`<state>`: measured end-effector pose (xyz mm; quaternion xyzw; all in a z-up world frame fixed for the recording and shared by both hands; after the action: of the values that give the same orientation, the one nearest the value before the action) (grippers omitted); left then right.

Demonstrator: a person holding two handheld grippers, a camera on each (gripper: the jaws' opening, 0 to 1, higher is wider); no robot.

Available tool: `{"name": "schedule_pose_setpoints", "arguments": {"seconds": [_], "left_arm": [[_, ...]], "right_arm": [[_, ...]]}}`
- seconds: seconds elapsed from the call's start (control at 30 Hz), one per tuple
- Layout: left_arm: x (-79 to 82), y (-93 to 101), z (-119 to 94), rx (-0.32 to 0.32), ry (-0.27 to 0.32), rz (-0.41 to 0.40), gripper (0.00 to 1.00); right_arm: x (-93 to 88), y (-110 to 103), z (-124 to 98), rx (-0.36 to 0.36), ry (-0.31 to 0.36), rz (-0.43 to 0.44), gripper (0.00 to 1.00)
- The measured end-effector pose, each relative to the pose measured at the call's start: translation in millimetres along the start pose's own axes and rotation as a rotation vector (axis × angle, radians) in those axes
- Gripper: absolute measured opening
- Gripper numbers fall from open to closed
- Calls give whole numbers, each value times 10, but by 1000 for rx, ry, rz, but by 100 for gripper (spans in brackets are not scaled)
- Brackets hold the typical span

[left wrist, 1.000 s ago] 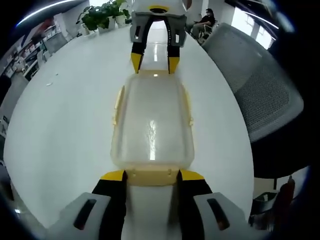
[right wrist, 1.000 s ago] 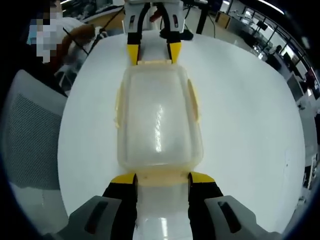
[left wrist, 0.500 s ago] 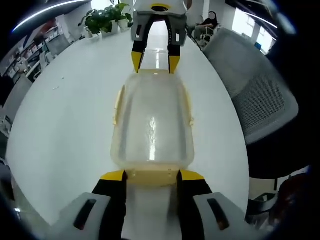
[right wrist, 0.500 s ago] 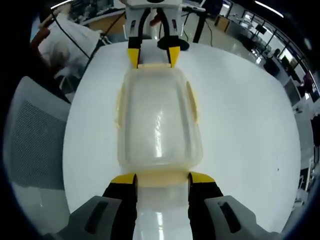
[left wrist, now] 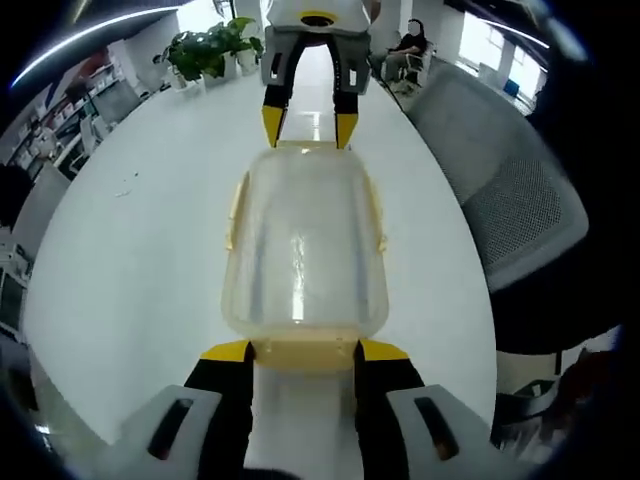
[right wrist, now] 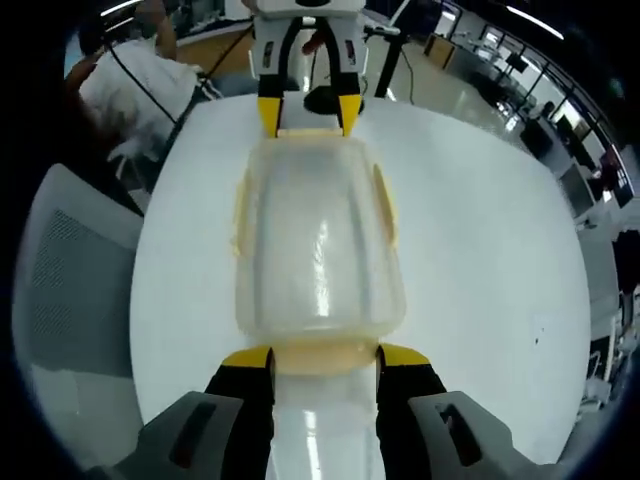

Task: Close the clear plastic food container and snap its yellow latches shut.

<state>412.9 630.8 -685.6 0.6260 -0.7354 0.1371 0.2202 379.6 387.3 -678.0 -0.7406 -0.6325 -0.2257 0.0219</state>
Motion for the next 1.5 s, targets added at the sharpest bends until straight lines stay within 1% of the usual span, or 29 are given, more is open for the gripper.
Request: {"name": "schedule_pose_setpoints", "arguments": {"seconds": [0.1,0.3,0.5,0.7,0.97,1.13,1.27,1.5], "left_arm": [[24,-12,-31,-13,10,-11,38],[89,-18,-57,-7,17,3,38],[144,3,-61,-17,8,-5,38],[212,31,-45,-3,-10,-3,38],[350,54,13,7,-12,-7,38],[483,88,66,11,-17,-16,38],[578,101,128,11,-22,-18,38],[813,97,220,13,-14,-15,38]], "right_arm": [[12,17,-48,-5,-4,-8,38],[4,47,-110,-15,-17,-9,38],[-21,27,-147,-15,-19,-13,38],[-56,31,-192,-14,-16,-15,38],[-211,12,-252,-15,-12,-14,38],[-328,4,-294,-11,-15,-16,38],[-455,-4,-331,-8,-13,-17,38],[-705,4,-411,-10,-12,-9,38]]}}
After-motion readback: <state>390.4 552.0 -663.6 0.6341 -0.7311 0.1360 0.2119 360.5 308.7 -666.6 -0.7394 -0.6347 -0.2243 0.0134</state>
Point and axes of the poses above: the point that each gripper's makers call its tool centre point, and the gripper's own axes: z roughly forward along the fingers, y roughly to its right, x roughly out of its top, the point moved 10 cm from there along -z, roughly backward along the fingers, and after that the axes turned 9 degrees about -x, right-handed, at the moved point
